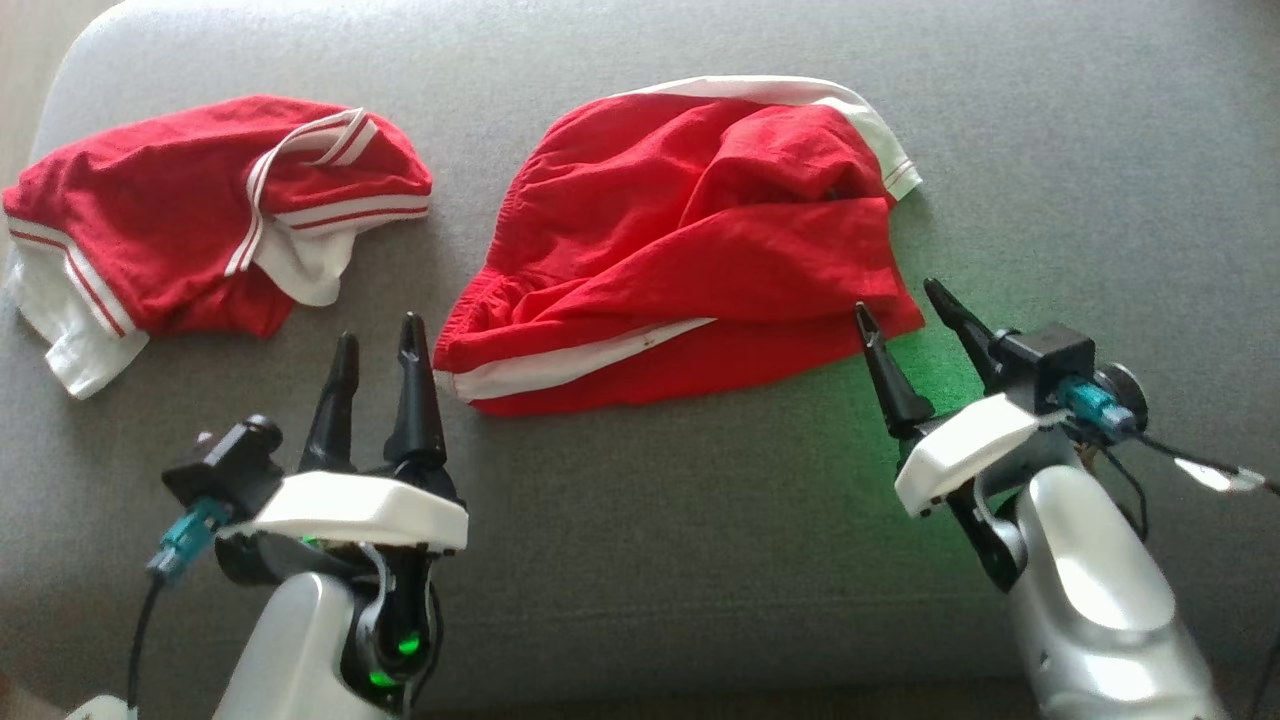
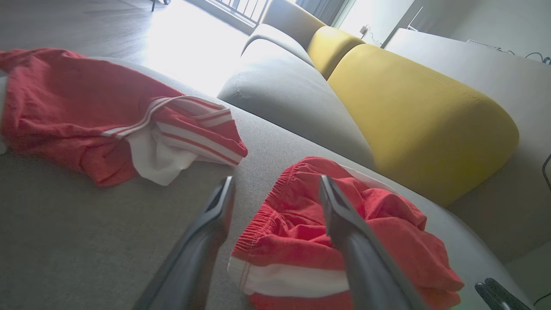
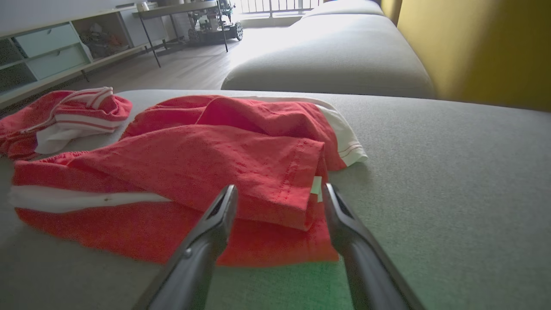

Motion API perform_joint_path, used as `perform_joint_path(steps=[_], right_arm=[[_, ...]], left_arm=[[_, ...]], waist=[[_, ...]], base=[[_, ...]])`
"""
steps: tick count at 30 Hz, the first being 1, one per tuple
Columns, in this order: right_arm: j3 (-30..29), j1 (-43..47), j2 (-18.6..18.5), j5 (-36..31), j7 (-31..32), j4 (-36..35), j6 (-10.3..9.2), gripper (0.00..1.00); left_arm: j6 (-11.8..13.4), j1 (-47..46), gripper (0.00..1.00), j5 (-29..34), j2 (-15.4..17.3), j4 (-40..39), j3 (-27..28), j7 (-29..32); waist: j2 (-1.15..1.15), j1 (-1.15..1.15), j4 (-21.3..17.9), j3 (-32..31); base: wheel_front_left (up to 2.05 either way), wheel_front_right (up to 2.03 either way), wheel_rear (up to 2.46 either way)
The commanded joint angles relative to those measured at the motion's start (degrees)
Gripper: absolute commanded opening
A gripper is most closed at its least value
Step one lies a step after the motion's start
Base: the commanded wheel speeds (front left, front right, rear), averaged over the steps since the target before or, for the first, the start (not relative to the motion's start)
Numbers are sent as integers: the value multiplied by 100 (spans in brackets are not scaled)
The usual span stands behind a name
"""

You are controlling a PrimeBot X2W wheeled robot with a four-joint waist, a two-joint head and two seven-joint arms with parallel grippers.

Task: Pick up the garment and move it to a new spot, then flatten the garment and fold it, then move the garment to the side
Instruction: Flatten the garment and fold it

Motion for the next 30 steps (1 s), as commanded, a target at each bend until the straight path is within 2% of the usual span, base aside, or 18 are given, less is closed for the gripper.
perform_joint_path(steps=[1,7,13,14,15,16,20,25,30], right_arm=[[50,-265,-14,-112,-38,8,-1,100],[116,-599,-14,-46,-38,697,-1,100],[49,-732,-14,-74,-38,1021,-1,100],[45,-757,-14,-42,-38,1058,-1,81],[53,-777,-14,-13,-38,1082,-1,45],[78,-794,-14,16,-38,1093,-1,0],[131,-861,-14,235,-38,887,-1,0],[-34,-996,-14,267,-38,206,-1,0],[-114,-1351,-14,225,-38,234,-1,0]], left_arm=[[-63,-55,100,130,11,-257,224,-68],[-197,13,100,259,-40,-254,219,-68],[-137,-16,100,203,-44,-265,127,-68],[-126,-16,100,207,-44,-264,110,-68],[-117,-12,100,203,-44,-268,101,-68],[-107,-6,100,203,-44,-269,94,-68],[-90,8,100,237,-45,-267,52,-68],[-100,37,100,206,-45,-306,-4,-69],[-105,23,100,148,-45,-325,-92,-69]], waist=[[0,0,43,30],[0,0,189,78],[0,0,307,77],[0,0,330,72],[0,0,352,65],[0,0,377,59],[0,0,497,33],[0,0,662,38],[0,0,835,84]], base=[[0,0,0],[0,0,0],[0,0,0],[0,0,0],[0,0,0],[0,0,0],[0,0,0],[0,0,0],[0,0,0]])
